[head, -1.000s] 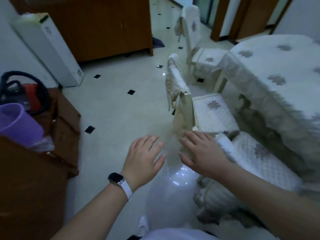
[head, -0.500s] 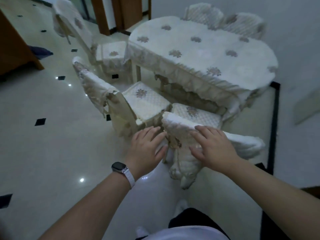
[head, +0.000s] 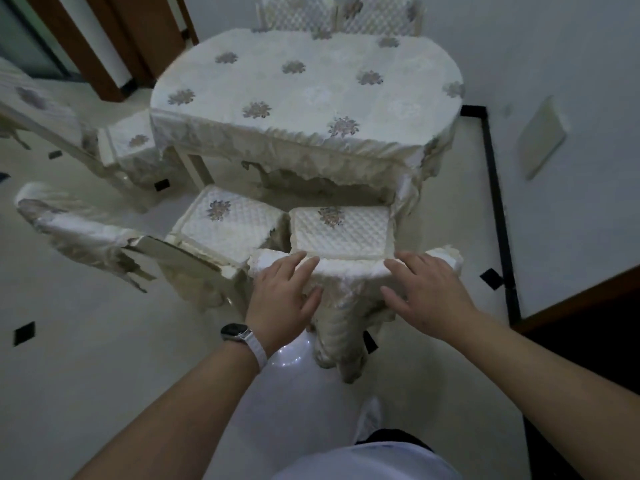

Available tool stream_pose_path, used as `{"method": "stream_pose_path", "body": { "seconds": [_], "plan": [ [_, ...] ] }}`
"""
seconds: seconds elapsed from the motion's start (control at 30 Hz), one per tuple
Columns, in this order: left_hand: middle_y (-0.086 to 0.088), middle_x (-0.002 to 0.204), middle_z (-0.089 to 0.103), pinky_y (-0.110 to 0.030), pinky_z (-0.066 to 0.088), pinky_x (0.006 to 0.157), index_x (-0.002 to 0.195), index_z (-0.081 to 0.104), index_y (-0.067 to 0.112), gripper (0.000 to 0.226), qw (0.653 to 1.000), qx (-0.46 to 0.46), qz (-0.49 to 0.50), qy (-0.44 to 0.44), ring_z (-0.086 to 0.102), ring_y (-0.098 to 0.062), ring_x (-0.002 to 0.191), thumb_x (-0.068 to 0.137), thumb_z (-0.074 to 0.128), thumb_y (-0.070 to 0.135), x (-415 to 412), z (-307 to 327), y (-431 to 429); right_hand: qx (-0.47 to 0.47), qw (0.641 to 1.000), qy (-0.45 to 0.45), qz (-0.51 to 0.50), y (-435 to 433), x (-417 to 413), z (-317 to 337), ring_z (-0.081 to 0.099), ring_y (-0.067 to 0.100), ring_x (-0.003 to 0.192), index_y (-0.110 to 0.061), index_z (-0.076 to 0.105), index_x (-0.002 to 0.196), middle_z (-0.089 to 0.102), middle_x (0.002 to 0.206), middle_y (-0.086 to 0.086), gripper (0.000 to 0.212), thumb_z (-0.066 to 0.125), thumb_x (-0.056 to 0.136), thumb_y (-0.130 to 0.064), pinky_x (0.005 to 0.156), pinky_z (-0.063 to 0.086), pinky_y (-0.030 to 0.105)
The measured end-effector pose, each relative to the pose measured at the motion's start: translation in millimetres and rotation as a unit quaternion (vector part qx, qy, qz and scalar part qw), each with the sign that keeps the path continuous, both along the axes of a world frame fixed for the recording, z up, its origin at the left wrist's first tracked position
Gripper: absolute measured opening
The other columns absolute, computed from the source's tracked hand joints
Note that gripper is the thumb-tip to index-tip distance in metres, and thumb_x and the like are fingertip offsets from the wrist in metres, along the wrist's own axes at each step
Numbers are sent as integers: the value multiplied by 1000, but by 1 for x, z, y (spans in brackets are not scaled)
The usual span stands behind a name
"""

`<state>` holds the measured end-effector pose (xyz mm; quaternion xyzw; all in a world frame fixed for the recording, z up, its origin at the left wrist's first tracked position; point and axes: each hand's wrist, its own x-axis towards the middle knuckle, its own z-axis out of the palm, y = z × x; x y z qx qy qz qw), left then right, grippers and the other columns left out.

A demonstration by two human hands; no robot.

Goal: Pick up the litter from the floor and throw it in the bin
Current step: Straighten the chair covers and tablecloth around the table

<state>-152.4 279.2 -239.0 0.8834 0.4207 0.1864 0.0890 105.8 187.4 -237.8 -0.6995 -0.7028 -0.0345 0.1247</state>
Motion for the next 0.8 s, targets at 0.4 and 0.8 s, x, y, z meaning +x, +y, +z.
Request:
{"method": "stream_pose_path", "body": {
  "seconds": [0.4, 0.8],
  "plan": [
    [-9, 133, 58, -46, 45, 96, 128, 61, 17, 52, 999, -39, 7, 27, 55, -28, 119, 96, 45, 54, 34, -43, 22, -15, 998, 27, 62, 32, 42, -50, 59, 29, 106, -14, 64, 119, 64, 120, 7, 57, 45, 88, -58, 90, 45, 40],
    [-3, 108, 64, -45, 33, 99, 116, 59, 21, 51, 997, 33, -44, -46, 52, -21, 104, 97, 37, 62, 32, -80, 58, 95, 990, 42, 100, 60, 58, -75, 60, 28, 71, -11, 67, 88, 63, 80, 6, 66, 39, 91, -70, 66, 42, 36]
  ]
}}
